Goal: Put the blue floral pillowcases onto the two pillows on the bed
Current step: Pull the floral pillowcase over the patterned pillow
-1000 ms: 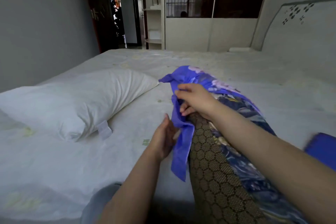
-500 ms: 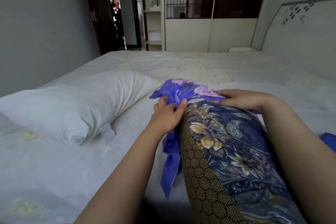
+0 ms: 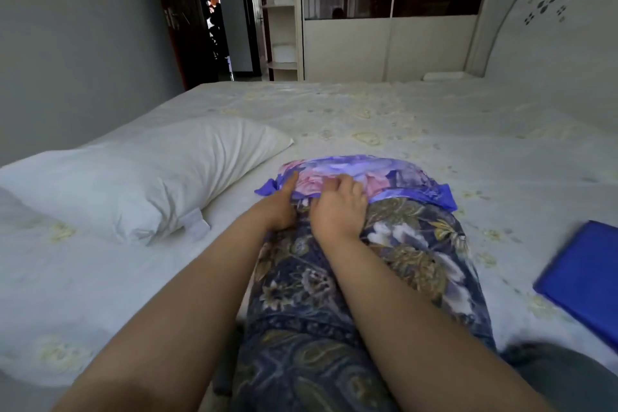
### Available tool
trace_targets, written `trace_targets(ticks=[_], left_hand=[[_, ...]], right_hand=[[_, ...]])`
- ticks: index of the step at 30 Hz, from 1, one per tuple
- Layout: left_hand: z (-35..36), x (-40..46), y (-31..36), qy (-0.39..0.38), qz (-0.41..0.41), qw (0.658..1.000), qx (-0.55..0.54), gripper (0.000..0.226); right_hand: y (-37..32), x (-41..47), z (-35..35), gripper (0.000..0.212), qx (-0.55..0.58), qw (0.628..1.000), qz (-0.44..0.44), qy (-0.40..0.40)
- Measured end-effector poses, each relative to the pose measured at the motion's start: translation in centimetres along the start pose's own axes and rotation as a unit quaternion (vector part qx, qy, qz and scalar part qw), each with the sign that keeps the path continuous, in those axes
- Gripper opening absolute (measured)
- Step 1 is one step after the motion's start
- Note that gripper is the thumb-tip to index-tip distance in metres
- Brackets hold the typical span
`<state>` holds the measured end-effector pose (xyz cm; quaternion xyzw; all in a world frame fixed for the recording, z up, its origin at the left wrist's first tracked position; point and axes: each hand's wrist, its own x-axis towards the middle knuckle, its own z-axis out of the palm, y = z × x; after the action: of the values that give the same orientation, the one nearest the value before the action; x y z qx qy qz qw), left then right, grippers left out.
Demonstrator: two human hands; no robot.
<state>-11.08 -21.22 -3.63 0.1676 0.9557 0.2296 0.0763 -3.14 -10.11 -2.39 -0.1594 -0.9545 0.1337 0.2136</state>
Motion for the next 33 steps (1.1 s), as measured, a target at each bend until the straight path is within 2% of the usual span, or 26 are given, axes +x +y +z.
trace_targets(ticks=[2, 4, 6, 8, 10, 12, 15, 17, 20, 22, 24, 27, 31, 33], left_hand=[[-1.2, 0.2, -1.3, -0.046, -0.02, 0.996, 0.074, 0.091], [-2.6, 0.5, -1.1, -0.002, -0.001, 0.999, 0.036, 0.072], [-2.7, 0.8, -0.1, 0.08, 0.041, 0.995, -0.037, 0.067], [-1.2, 1.0, 1.5, 0.102, 0.076, 0.989, -0.069, 0.066], [0.6, 0.4, 3.2, 0.118, 0.08, 0.989, -0.049, 0.048], [1.7, 0.2, 4.4, 0.22, 0.116, 0.969, -0.002, 0.027], [1.7, -1.8, 6.3, 0.344, 0.186, 0.919, 0.042, 0.025], [2.7, -2.8, 7.5, 0.359, 0.22, 0.906, 0.039, 0.029], [3.4, -3.3, 8.1, 0.344, 0.193, 0.919, 0.005, 0.033], [3.4, -2.6, 7.1, 0.353, 0.158, 0.921, 0.037, 0.056], [3.1, -1.4, 6.2, 0.378, 0.124, 0.91, 0.118, 0.071], [3.0, -0.2, 5.6, 0.435, 0.123, 0.873, 0.184, 0.052], [4.0, -0.8, 4.7, 0.443, 0.319, 0.832, 0.1, 0.026], [4.4, -2.2, 5.3, 0.447, 0.338, 0.823, 0.088, 0.022]], right_hand=[[-2.3, -2.3, 0.5, 0.03, -0.001, 0.998, -0.037, -0.051], [-2.6, -2.2, 0.4, 0.034, -0.029, 0.994, -0.084, -0.061], [-1.5, -0.3, -1.0, 0.036, -0.025, 0.99, -0.108, -0.085], [0.3, 1.5, -2.7, 0.04, -0.01, 0.983, -0.125, -0.131], [2.5, 2.4, -3.6, 0.045, -0.018, 0.976, -0.15, -0.158], [5.4, 3.9, -3.8, 0.049, -0.07, 0.978, -0.17, -0.098], [9.3, 6.5, -4.3, 0.053, -0.112, 0.985, -0.129, 0.023], [10.3, 7.8, -4.0, 0.049, -0.077, 0.988, -0.121, 0.062], [10.5, 7.4, -2.1, 0.04, -0.003, 0.977, -0.171, 0.124], [9.9, 5.6, -1.6, 0.034, 0.063, 0.963, -0.193, 0.175], [9.0, 3.7, -1.6, 0.029, 0.1, 0.945, -0.231, 0.209], [8.0, 1.5, -2.2, 0.024, 0.095, 0.944, -0.257, 0.184], [8.7, 0.9, -2.4, 0.026, 0.081, 0.967, -0.22, 0.102], [9.4, 1.9, -2.4, 0.035, 0.101, 0.971, -0.191, 0.098]])
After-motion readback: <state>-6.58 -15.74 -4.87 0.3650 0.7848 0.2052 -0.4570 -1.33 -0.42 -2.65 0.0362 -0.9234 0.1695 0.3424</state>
